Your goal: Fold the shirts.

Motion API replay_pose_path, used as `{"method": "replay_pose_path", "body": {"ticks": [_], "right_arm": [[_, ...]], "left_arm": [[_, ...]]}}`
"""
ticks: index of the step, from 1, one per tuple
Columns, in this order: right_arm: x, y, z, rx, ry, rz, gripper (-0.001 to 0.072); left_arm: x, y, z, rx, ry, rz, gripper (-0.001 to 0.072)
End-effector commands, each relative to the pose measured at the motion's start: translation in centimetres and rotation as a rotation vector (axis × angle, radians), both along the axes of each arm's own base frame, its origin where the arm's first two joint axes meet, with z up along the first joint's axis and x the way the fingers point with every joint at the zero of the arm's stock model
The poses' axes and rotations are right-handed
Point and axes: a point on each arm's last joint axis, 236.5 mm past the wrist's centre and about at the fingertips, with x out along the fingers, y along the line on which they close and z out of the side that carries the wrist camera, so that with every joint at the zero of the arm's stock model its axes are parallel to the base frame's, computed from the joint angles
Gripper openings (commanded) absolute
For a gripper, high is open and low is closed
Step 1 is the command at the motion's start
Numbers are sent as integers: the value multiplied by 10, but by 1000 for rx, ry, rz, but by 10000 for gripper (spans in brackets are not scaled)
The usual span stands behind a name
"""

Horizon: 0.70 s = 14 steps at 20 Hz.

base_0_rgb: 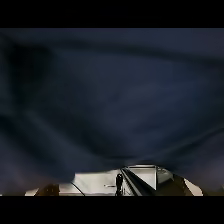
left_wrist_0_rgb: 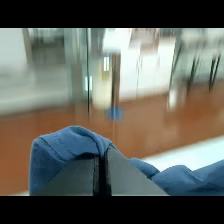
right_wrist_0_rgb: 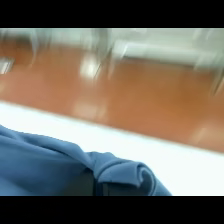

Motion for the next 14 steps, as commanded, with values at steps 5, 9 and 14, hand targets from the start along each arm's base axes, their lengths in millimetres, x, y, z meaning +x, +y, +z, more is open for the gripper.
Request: {"method": "replay_pose_path", "body": {"ticks": [5, 9, 14], "right_arm": [[103, 8, -169, 166, 404, 57, 25], [198, -16, -259, 267, 515, -65, 25], [307, -9, -335, 519, 627, -89, 26]], "left_arm": [[111, 15, -230, -112, 632, 9, 26], [178, 29, -333, -233, 825, 80, 26], [248, 22, -391, -375, 871, 125, 26]]}}
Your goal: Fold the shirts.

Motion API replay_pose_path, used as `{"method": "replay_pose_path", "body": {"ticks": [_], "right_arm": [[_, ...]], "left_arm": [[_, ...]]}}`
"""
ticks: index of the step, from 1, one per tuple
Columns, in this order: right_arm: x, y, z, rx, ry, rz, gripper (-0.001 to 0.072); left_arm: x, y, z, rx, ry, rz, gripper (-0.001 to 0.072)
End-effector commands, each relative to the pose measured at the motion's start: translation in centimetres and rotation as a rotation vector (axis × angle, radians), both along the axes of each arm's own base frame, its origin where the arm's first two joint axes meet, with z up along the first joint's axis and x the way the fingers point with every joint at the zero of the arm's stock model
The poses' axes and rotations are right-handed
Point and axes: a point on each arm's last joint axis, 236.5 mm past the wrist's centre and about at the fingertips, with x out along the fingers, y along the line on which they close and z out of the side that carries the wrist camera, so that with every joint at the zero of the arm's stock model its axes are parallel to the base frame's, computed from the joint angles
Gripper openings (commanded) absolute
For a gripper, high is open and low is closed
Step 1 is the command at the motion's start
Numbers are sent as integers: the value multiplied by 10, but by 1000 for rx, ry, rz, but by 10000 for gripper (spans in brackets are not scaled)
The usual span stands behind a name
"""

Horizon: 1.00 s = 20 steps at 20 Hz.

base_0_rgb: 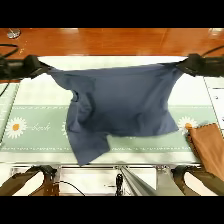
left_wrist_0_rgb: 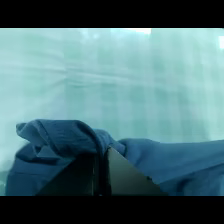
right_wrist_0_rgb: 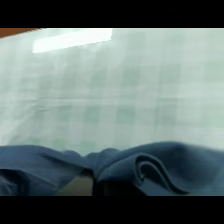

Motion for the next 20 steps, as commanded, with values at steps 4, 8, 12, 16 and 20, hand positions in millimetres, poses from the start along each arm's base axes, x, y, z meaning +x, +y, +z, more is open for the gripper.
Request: {"method": "replay_pose_path", "body": {"ticks": [4, 8, 12, 16, 20], "right_arm": [[103, 24, -89, 372, 176, -66, 67], [97, 18, -96, 456, 247, 4, 632], [27, -64, -115, 258, 408, 60, 631], [-69, -176, -160, -130, 615, -146, 631], [-95, -161, -176, 44, 472, -320, 629]], "left_arm": [[54, -21, -71, -116, 82, 77, 30], [27, -13, -97, -9, 187, -44, 707], [-57, 77, -149, 180, 549, -36, 705], [-143, 88, -184, 6, 763, -34, 702], [-153, 31, -196, -362, 665, -23, 702]]}}
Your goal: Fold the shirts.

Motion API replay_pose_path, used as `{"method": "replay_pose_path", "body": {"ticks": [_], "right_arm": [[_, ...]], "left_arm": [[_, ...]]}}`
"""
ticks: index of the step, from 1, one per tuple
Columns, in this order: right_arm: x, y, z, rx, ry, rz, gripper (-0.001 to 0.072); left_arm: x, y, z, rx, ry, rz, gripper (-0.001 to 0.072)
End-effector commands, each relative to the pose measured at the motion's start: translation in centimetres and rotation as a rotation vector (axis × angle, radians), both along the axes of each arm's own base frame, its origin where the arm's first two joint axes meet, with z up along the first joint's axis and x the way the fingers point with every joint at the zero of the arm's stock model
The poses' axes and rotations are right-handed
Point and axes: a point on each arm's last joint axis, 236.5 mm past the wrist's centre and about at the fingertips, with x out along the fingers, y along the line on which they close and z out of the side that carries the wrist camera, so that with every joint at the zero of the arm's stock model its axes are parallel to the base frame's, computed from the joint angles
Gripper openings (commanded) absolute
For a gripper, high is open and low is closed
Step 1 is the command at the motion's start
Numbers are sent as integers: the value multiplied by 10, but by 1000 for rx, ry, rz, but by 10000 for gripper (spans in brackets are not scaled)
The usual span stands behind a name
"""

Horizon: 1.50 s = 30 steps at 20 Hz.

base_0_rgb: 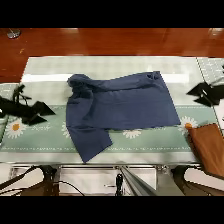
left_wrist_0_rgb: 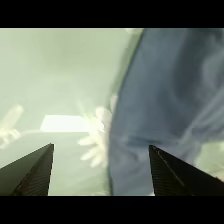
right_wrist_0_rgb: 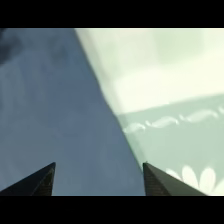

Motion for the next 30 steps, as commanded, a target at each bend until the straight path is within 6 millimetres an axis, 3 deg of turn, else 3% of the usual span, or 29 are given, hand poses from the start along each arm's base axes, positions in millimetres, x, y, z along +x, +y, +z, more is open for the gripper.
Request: {"method": "replay_pose_path", "body": {"ticks": [1, 5, 9, 13, 15, 17, 20, 21, 27, 30], "right_arm": [[-34, 0, -19, 4, -58, -120, 629], [-43, 30, -21, 99, -81, -106, 622], [-39, 40, -14, 156, -94, -113, 622], [-35, 40, -7, 190, -112, -134, 622], [-34, 21, -1, 181, -127, -185, 622], [-44, 2, -2, 178, -110, -231, 622], [-107, -20, -45, 35, 166, -233, 622], [-120, -21, -55, 34, 233, -277, 622], [-122, 18, -80, 66, 316, -158, 622], [-106, 37, -93, 91, 298, -90, 622]], "left_arm": [[-15, -43, -5, -261, -47, 93, 702], [-23, -64, -29, -255, -72, 94, 702], [-17, -79, -47, -172, -101, 38, 702], [-14, -103, -52, -175, -104, -17, 680], [-15, -105, -51, -177, -103, -37, 35], [-14, -107, -47, -185, -106, -49, 26], [-13, -109, -42, -198, -109, -62, 26], [-13, -108, -42, -198, -110, -62, 26], [-13, -108, -42, -198, -109, -61, 26], [-13, -109, -42, -198, -109, -61, 26]]}}
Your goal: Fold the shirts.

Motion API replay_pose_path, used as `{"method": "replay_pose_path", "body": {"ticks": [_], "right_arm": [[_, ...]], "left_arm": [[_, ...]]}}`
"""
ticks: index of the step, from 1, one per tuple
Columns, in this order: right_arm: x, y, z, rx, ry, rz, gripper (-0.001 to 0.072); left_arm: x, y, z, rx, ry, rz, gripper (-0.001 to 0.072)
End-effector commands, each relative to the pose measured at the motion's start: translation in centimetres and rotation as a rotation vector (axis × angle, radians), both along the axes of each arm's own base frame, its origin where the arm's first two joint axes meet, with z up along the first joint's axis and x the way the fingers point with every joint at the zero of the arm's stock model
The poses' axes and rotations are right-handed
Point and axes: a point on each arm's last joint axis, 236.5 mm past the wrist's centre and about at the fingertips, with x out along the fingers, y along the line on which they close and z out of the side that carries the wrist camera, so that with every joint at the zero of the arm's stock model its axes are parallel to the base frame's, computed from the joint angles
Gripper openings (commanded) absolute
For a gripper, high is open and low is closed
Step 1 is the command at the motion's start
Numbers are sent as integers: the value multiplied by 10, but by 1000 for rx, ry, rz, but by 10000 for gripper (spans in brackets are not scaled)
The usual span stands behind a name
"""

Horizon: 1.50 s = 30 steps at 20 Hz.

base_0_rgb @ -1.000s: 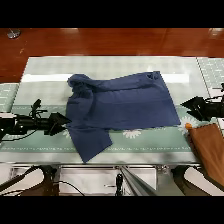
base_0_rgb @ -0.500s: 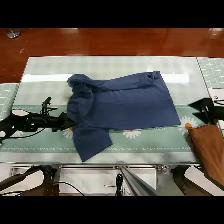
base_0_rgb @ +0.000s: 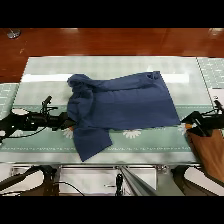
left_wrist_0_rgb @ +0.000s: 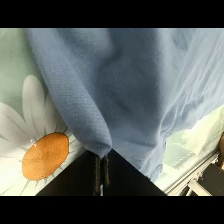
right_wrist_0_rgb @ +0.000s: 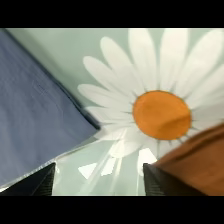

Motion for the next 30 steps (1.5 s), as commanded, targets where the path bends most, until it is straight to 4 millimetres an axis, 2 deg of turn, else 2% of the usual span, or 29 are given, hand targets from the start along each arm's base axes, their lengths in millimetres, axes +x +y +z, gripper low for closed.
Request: {"method": "replay_pose_path", "body": {"ticks": [1, 6, 7, 8, 9, 10, 11, 12, 13, 14, 15, 16, 17, 18, 19, 20, 21, 23, 24, 26, 28, 30], "right_arm": [[18, 15, -14, 12, -20, 41, 622], [60, 36, -9, 51, -94, 68, 621], [68, 43, -6, 56, -108, 84, 589], [73, 47, -5, 52, -119, 103, 403], [78, 53, -2, 44, -137, 142, 76], [81, 59, 3, 40, -155, 188, 25], [88, 63, 12, 37, -169, 219, 25], [98, 65, 27, 36, -197, 246, 25], [116, 65, 52, 28, -248, 275, 25], [138, 65, 85, 11, -319, 295, 25], [165, 64, 131, -26, -428, 308, 25], [190, 62, 182, -77, -544, 313, 25], [210, 62, 246, -141, -689, 321, 25], [220, 59, 313, -205, -831, 307, 25], [220, 57, 375, -269, -963, 285, 25], [210, 55, 428, -337, -1074, 271, 25], [191, 53, 475, -420, -1163, 260, 25], [139, 48, 532, -571, -1266, 227, 25], [112, 47, 544, -636, -1272, 224, 25], [59, 53, 559, -702, -1279, 226, 25], [14, 64, 570, -738, -1307, 230, 25], [-24, 74, 581, -760, -1347, 216, 25]], "left_arm": [[0, 0, 0, -1, 0, -1, 26], [1, 0, 0, 2, -2, 2, 26], [2, 0, 0, 2, -3, 5, 26], [2, 0, 0, 2, -4, 5, 26], [2, 0, 0, 1, -4, 5, 26], [3, 0, 1, 0, -5, 5, 26], [6, 0, 5, -4, -16, -1, 26], [17, -1, 17, -19, -48, 0, 26], [35, -3, 38, -47, -106, 14, 26], [66, -5, 75, -92, -207, 53, 26], [101, -5, 127, -140, -344, 101, 26], [131, -2, 183, -170, -492, 142, 25], [154, 4, 244, -170, -651, 170, 25], [169, 12, 309, -135, -824, 181, 25], [173, 19, 367, -86, -974, 188, 25], [169, 27, 423, -11, -1112, 196, 25], [160, 34, 464, 69, -1201, 207, 25], [132, 55, 527, 277, -1331, 247, 25], [118, 68, 549, 370, -1371, 286, 24], [80, 86, 582, 521, -1421, 339, 24], [35, 85, 594, 615, -1448, 321, 25], [-8, 79, 595, 665, -1455, 293, 25]]}}
